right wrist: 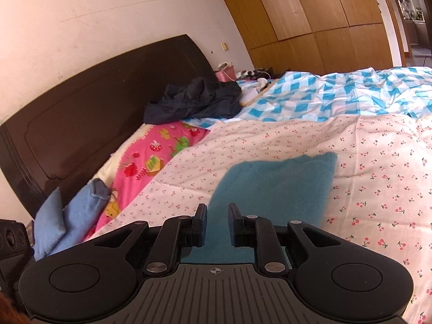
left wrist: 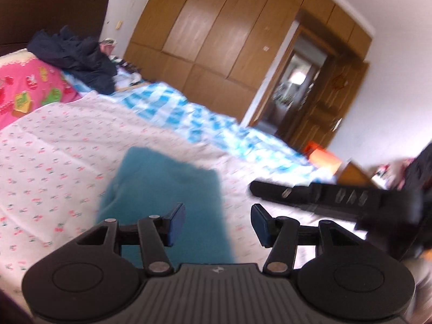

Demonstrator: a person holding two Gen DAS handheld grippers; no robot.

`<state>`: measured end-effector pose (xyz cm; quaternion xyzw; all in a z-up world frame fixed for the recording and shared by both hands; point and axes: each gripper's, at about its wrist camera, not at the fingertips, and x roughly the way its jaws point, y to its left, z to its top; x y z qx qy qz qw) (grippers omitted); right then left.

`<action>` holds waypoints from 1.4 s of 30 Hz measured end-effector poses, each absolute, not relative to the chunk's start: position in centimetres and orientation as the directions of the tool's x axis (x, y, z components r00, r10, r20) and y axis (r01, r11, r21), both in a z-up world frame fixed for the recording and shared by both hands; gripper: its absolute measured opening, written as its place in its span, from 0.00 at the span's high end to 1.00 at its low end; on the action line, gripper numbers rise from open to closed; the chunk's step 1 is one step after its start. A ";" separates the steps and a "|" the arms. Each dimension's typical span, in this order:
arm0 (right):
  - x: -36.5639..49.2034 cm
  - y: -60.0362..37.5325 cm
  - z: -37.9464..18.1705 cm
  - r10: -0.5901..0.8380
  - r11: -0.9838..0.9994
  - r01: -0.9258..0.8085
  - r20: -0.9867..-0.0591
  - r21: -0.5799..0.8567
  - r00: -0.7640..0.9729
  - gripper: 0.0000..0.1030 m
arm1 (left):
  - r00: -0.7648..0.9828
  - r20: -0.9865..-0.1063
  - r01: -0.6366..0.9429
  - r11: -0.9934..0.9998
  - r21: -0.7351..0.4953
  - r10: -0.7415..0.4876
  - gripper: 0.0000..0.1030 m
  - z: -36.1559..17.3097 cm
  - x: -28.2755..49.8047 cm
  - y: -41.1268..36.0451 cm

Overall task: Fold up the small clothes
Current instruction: 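Withdraw both grippers from the folded teal sweater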

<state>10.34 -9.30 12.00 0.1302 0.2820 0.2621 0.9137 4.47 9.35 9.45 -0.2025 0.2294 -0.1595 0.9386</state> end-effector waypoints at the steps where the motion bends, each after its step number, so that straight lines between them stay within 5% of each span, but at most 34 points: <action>1: 9.7 -9.5 12.2 0.553 0.827 -0.408 -0.433 0.386 0.712 0.82 | 0.847 -0.343 0.221 0.855 -0.469 -0.407 0.44 10.2 4.2 9.1; 5: 9.2 -10.5 12.6 0.528 0.840 -0.379 -0.427 0.389 0.734 0.82 | 0.878 -0.346 0.194 0.905 -0.377 -0.332 0.44 11.4 3.7 7.6; 19: 9.1 -10.3 5.8 0.436 0.896 -0.246 -0.618 0.371 0.654 0.82 | 0.749 -0.642 0.108 0.986 -0.127 -0.165 0.44 5.7 5.2 6.4; 42: 13.7 -7.6 2.2 0.376 0.925 -0.195 -0.703 0.327 0.603 0.82 | 0.682 -0.727 0.073 0.996 -0.049 -0.085 0.43 1.8 12.7 8.7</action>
